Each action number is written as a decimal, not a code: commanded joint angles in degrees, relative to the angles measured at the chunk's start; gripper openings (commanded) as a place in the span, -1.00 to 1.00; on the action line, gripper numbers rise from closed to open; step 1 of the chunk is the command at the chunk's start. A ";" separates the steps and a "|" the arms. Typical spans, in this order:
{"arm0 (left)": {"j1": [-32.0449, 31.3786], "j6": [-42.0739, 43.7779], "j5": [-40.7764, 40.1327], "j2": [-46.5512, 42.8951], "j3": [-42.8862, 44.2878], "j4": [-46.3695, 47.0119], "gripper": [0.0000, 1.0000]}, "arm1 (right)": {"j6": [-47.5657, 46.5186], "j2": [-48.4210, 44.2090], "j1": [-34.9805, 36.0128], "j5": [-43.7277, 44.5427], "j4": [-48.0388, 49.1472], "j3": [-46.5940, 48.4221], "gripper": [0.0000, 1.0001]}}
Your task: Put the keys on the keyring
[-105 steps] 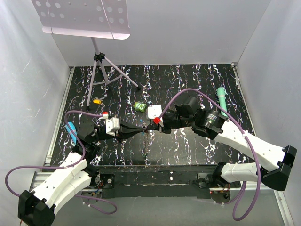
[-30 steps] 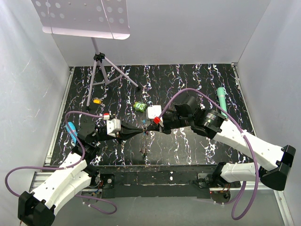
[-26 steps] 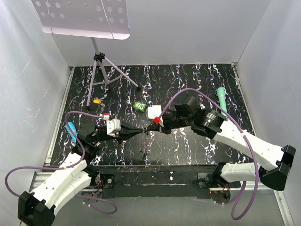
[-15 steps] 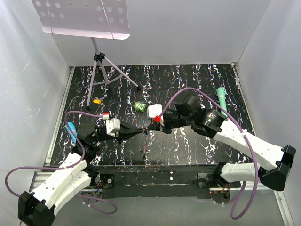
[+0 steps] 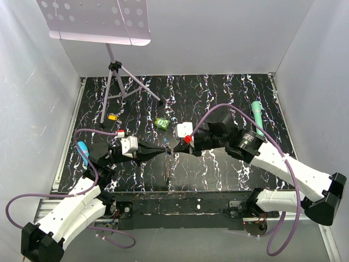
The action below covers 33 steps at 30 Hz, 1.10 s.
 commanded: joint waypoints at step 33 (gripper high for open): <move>4.65 -23.60 -1.31 1.75 -4.91 31.30 -1.00 | 5.41 -3.07 -2.14 -8.60 20.31 -5.33 -0.97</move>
